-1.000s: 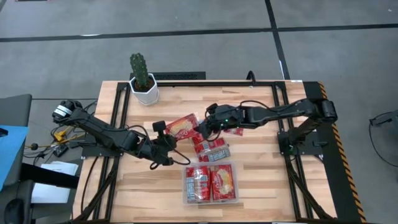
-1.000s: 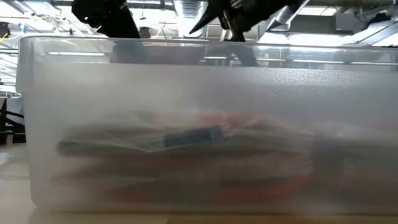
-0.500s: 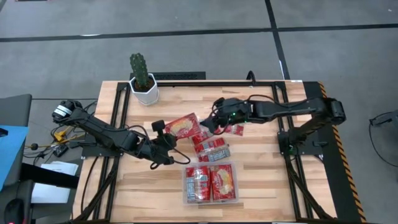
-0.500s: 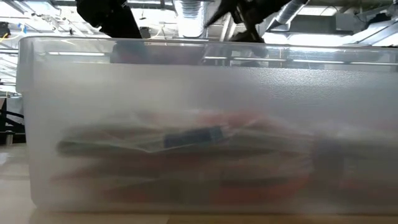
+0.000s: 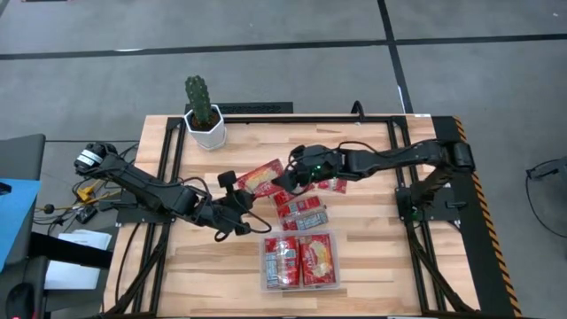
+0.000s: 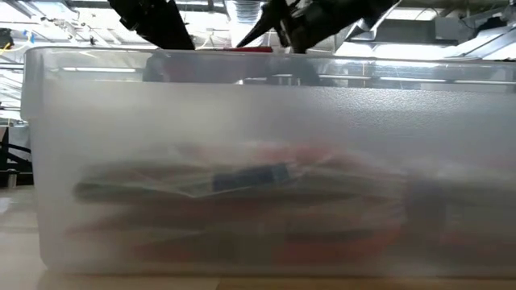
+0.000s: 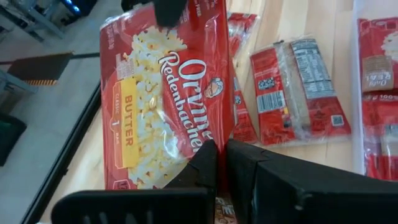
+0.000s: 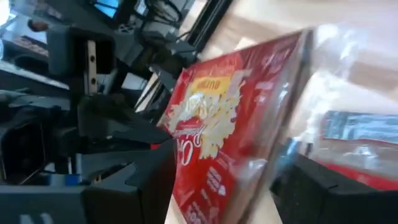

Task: Sort popcorn bags into baskets
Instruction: Put the red popcorn bag into the transparent bin

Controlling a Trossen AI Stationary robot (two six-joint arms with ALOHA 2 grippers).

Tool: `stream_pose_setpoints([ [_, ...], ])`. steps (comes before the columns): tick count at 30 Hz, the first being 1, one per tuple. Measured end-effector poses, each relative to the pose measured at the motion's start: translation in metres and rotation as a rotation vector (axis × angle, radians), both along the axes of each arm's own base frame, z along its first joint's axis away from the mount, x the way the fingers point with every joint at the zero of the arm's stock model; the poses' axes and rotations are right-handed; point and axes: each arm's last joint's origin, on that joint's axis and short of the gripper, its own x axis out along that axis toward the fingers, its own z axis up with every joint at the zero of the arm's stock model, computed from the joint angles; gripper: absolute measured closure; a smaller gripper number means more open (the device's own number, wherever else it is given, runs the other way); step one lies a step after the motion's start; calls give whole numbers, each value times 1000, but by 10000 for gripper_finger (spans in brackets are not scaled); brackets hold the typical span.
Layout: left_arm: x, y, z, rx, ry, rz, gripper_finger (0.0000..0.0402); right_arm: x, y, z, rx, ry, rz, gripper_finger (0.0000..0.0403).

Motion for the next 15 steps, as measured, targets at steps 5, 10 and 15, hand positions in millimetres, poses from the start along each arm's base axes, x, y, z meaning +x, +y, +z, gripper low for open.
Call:
stream_pose_setpoints([
  [5,1,0,1,-1,-10,-4,401,8,0,-9,52,-10,15,190],
  [10,1,-1,0,-25,-4,-23,384,7,0,-5,29,-31,21,350],
  [15,2,-3,0,-104,-5,-68,336,1,-7,4,8,-49,92,379],
])
